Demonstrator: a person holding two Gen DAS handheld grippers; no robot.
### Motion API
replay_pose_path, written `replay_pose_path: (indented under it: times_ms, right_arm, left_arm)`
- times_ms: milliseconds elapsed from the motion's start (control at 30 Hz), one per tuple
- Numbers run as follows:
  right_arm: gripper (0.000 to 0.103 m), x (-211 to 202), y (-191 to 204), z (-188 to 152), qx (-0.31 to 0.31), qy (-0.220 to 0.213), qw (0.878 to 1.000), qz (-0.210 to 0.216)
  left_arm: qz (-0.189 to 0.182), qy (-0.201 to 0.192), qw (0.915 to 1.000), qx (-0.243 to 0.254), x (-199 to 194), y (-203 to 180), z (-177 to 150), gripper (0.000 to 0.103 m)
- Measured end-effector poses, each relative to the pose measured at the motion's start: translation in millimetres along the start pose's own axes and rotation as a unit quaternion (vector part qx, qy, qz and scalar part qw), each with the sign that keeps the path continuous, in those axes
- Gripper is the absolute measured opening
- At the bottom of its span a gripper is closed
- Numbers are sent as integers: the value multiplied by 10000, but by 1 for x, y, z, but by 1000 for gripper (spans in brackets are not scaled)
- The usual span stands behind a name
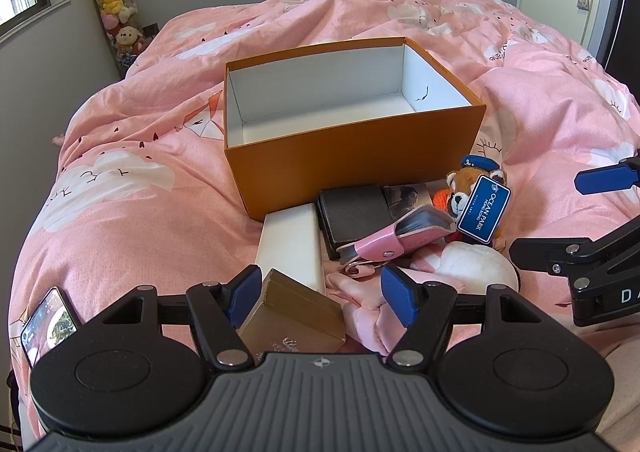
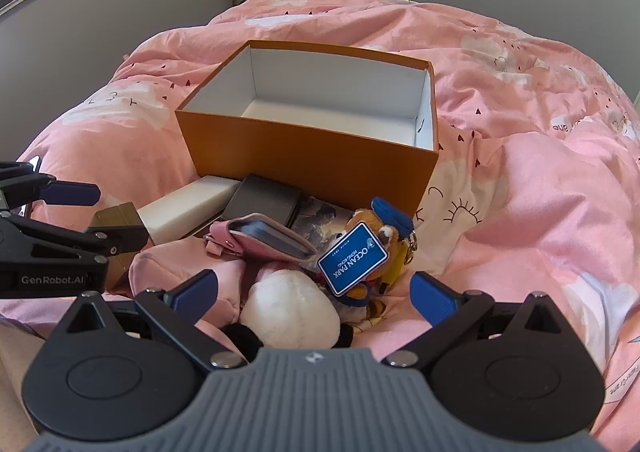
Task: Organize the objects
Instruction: 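Move the right gripper toward the small tan cardboard box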
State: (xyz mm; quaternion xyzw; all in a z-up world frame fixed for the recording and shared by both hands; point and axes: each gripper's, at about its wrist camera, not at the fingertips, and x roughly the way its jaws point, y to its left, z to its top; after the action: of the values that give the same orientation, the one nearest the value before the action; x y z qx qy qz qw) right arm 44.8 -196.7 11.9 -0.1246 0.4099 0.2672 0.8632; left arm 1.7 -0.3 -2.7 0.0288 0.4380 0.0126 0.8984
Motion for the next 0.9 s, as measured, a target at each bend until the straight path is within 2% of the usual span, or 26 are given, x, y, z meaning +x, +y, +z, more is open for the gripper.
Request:
replay_pose_path:
  times_ms: [400, 500, 667, 767, 900]
  right_arm:
    - [102, 6, 2, 5, -128, 82, 9998, 102]
    - [100, 10, 3, 9, -182, 100, 9996, 189]
    - [85, 22, 0, 24, -111, 202, 9988, 422]
    - [77, 33, -1, 37, -28, 304, 9970, 714]
    - [68, 46, 6, 52, 36, 431, 9923, 1162]
  left_arm:
    - [-19, 8, 10000, -20, 2, 8, 2, 80]
    - [-65, 65, 9999, -90, 4, 17, 4, 77]
    - [-218, 281, 9989, -297, 10, 37, 9, 75]
    - [-377, 483, 9971, -443, 16, 47, 10, 69]
    - [-496, 662, 9948, -587, 23, 58, 11, 69]
